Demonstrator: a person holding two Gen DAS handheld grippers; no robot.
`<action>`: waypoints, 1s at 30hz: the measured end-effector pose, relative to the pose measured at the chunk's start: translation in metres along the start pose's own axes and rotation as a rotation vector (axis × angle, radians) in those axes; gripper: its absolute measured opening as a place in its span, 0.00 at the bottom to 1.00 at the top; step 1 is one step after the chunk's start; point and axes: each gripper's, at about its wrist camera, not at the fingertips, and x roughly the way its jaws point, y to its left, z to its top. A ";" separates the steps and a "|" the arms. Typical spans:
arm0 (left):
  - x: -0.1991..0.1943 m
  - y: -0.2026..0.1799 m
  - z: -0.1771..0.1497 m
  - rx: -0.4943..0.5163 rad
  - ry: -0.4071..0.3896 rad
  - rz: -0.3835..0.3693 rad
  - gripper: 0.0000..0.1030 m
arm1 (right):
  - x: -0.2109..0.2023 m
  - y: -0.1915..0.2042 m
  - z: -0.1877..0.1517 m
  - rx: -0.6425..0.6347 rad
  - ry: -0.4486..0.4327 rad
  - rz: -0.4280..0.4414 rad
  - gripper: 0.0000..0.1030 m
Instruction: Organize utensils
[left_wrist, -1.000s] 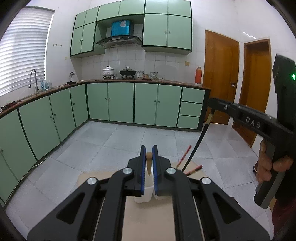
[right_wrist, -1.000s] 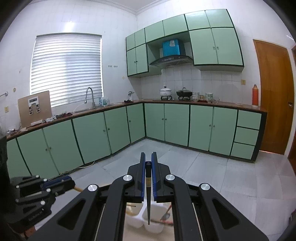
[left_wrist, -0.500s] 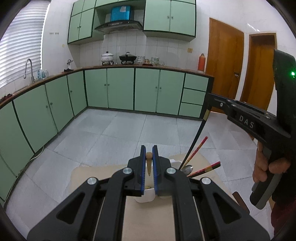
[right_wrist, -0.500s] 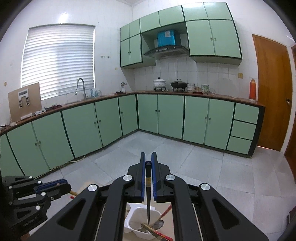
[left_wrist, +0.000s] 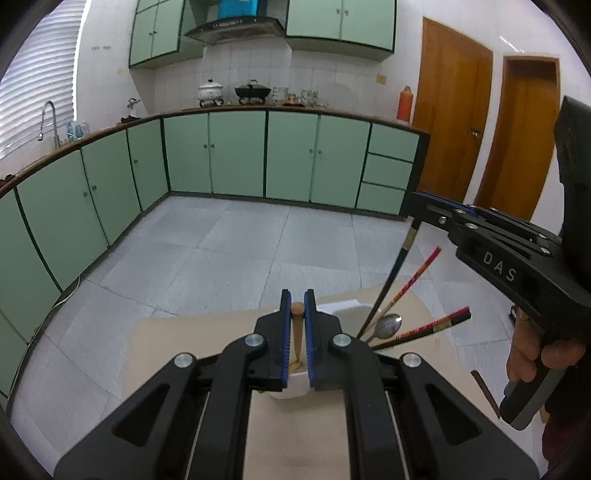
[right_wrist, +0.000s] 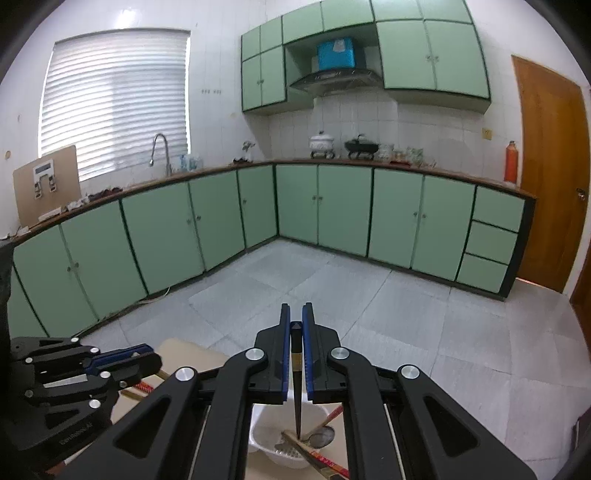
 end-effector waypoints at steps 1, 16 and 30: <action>0.000 0.000 -0.001 -0.001 0.004 0.002 0.14 | 0.001 0.001 -0.002 0.001 0.008 0.000 0.09; -0.050 -0.008 -0.023 -0.036 -0.107 0.052 0.72 | -0.071 -0.023 -0.026 0.105 -0.087 -0.079 0.65; -0.119 -0.044 -0.048 0.010 -0.194 0.092 0.86 | -0.136 -0.009 -0.052 0.101 -0.077 -0.072 0.82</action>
